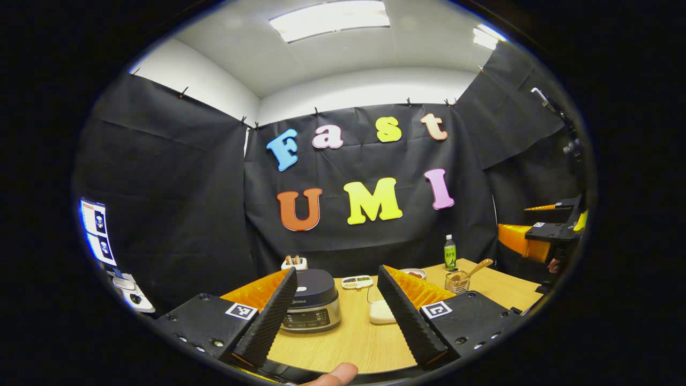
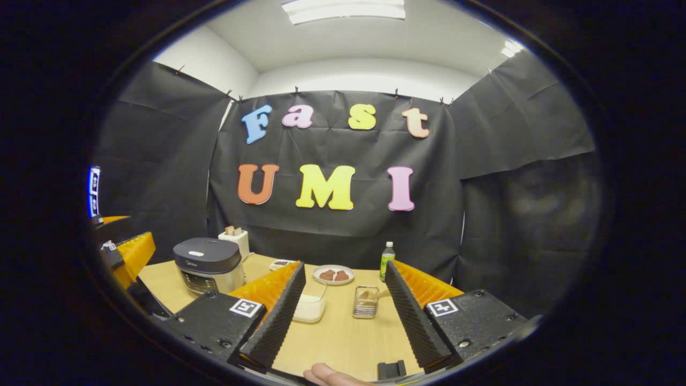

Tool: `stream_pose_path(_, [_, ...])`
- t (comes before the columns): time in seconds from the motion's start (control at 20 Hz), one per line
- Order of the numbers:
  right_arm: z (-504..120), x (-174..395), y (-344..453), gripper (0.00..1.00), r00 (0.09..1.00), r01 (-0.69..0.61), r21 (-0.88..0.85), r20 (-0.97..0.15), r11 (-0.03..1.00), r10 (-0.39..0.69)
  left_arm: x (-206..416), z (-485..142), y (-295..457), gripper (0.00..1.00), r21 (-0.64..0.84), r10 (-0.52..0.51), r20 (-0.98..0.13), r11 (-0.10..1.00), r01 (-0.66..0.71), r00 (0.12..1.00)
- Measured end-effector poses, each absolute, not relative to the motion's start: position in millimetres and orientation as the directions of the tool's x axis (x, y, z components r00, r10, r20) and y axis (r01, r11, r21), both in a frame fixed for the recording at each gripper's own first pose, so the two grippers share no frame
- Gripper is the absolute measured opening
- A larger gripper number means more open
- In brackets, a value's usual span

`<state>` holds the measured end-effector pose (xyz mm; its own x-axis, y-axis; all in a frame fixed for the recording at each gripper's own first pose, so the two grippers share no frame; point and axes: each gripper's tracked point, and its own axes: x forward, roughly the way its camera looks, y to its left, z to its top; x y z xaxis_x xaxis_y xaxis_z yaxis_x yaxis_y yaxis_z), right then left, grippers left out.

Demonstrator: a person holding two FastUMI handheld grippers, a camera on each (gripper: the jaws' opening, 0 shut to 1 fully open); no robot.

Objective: Close the left gripper, press the button to open the rice cooker; take a wooden spoon from the chopstick holder with the right hand, scoop a spoonful of rice and pour it into the rice cooker, then put the wooden spoon back into the chopstick holder.

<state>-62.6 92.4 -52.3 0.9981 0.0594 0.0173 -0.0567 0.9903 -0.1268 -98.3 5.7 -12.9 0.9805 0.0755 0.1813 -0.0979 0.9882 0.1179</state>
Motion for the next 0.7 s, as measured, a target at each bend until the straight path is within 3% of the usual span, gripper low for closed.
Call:
stream_pose_path(0.45, [-45.8, -61.6, 103.1, 0.96, 0.996, -0.068, -0.088, 0.058, 0.994, 0.073, -83.3, -17.4, 38.2, 0.95, 0.065, 0.147, 0.164, 0.985, -0.159, 0.975])
stream_pose_path(0.7, [-43.6, -63.2, 103.1, 0.97, 0.995, -0.076, -0.083, 0.060, 0.994, 0.081, -80.9, -13.3, 38.8, 0.95, 0.007, 0.121, 0.178, 0.992, -0.124, 0.977])
